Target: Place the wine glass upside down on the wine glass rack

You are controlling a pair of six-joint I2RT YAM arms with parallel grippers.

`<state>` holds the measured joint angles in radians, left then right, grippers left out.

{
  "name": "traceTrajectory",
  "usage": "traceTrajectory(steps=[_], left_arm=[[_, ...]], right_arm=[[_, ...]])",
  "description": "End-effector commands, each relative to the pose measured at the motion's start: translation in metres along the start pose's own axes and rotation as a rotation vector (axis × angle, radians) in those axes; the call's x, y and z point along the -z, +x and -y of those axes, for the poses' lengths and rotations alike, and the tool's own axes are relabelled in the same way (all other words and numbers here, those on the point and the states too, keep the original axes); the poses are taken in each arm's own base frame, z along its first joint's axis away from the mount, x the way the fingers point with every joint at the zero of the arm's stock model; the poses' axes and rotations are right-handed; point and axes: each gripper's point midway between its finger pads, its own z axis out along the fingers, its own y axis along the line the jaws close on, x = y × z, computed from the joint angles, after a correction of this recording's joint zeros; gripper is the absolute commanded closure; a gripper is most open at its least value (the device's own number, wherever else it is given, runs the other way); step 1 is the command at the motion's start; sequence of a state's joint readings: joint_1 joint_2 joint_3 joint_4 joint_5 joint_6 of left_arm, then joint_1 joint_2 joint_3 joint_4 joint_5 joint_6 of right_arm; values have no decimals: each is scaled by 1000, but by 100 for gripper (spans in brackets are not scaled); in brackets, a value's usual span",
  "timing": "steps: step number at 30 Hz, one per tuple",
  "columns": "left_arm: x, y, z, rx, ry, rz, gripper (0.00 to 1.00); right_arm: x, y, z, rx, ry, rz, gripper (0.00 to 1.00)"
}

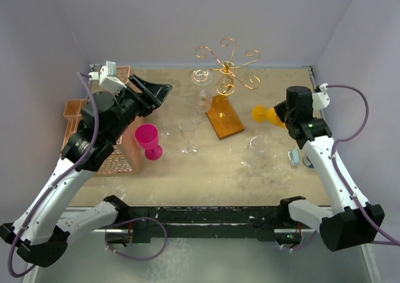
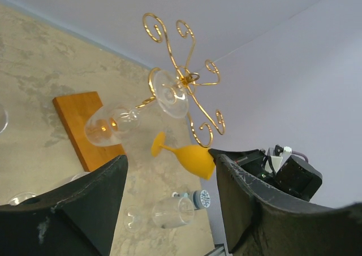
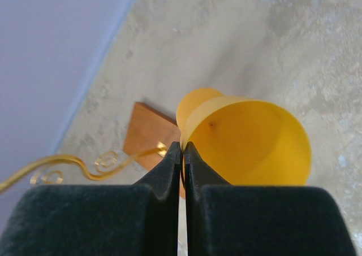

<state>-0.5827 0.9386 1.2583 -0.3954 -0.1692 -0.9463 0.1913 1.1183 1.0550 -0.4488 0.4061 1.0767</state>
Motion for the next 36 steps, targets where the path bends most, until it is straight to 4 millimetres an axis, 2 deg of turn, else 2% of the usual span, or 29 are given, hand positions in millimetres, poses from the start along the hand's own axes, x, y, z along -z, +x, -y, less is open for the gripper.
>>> traceTrajectory(steps=[1, 8, 12, 16, 17, 21, 23, 24, 27, 31, 36], left_arm=[[5, -22, 50, 2, 185, 38, 39], [-4, -21, 84, 34, 317, 2, 39], [-9, -26, 106, 70, 406, 8, 39], [-21, -30, 119, 125, 445, 21, 42], [-24, -30, 123, 147, 459, 24, 42], [-33, -16, 148, 193, 529, 17, 43], [-38, -3, 161, 185, 543, 12, 43], [-39, 1, 168, 183, 549, 17, 42], [-44, 12, 188, 195, 601, 23, 39], [-48, 30, 216, 217, 703, 14, 37], [-36, 49, 249, 186, 806, 41, 37]], right_arm=[[29, -66, -26, -159, -45, 216, 100], [73, -122, -56, -355, -165, 359, 100], [115, -152, -87, -377, -337, 404, 100], [190, -177, -116, -355, -667, 466, 100], [221, -182, -118, -361, -780, 488, 100], [305, -196, -104, -394, -1078, 607, 100], [339, -195, -98, -397, -1219, 643, 100], [350, -194, -94, -399, -1259, 657, 100], [366, -190, -93, -383, -1336, 657, 100], [368, -177, -103, -320, -1393, 612, 100], [363, -162, -113, -268, -1440, 555, 100]])
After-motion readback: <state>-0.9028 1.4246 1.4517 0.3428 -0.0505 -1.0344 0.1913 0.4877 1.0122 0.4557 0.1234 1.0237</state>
